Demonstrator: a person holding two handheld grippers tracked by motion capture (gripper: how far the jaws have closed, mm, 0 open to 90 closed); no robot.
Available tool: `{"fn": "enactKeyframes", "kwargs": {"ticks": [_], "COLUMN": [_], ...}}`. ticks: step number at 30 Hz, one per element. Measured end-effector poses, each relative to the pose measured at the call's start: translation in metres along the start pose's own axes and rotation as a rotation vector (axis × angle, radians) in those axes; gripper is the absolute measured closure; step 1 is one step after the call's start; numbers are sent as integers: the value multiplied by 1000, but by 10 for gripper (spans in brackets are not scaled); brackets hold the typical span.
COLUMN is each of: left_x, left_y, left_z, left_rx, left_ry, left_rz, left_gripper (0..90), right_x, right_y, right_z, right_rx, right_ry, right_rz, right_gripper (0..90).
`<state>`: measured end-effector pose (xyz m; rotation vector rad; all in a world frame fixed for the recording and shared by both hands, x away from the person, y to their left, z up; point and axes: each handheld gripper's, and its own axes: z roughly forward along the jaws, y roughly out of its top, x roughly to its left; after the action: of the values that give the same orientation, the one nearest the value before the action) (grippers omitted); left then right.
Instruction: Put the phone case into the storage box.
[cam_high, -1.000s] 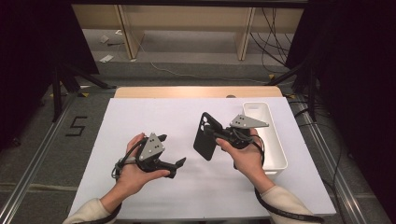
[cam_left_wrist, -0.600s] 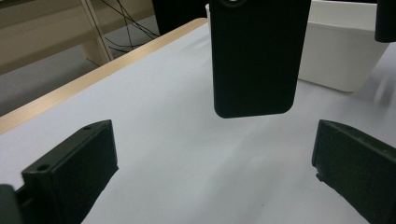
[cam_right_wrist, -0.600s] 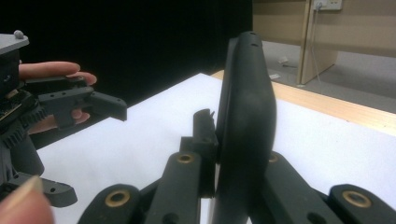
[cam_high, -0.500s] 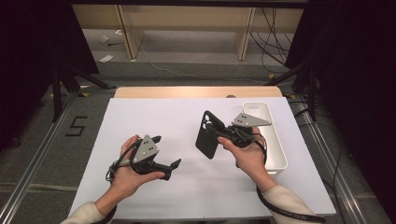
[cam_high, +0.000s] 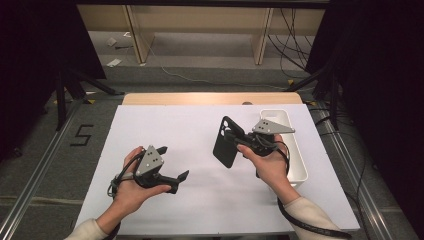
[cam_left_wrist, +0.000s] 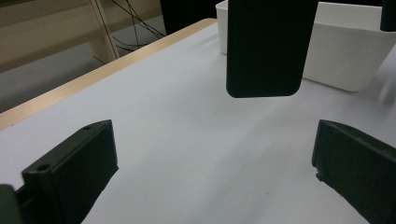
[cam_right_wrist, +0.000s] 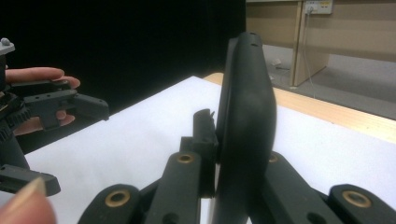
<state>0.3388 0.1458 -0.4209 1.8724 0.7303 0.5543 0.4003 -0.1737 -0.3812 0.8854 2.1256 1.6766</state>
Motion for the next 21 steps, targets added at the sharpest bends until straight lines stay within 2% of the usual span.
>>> {"fn": "enactKeyframes", "kwargs": {"ticks": [21], "left_x": [3], "left_y": [-3], "left_z": [-4], "left_rx": [-3], "left_ry": [5], "left_rz": [-12], "left_gripper": [0], "right_x": [-13], "right_y": [7], "right_z": [-10], "right_rx": [-3], "right_ry": [-37], "right_rz": [-16], "right_gripper": [858]}}
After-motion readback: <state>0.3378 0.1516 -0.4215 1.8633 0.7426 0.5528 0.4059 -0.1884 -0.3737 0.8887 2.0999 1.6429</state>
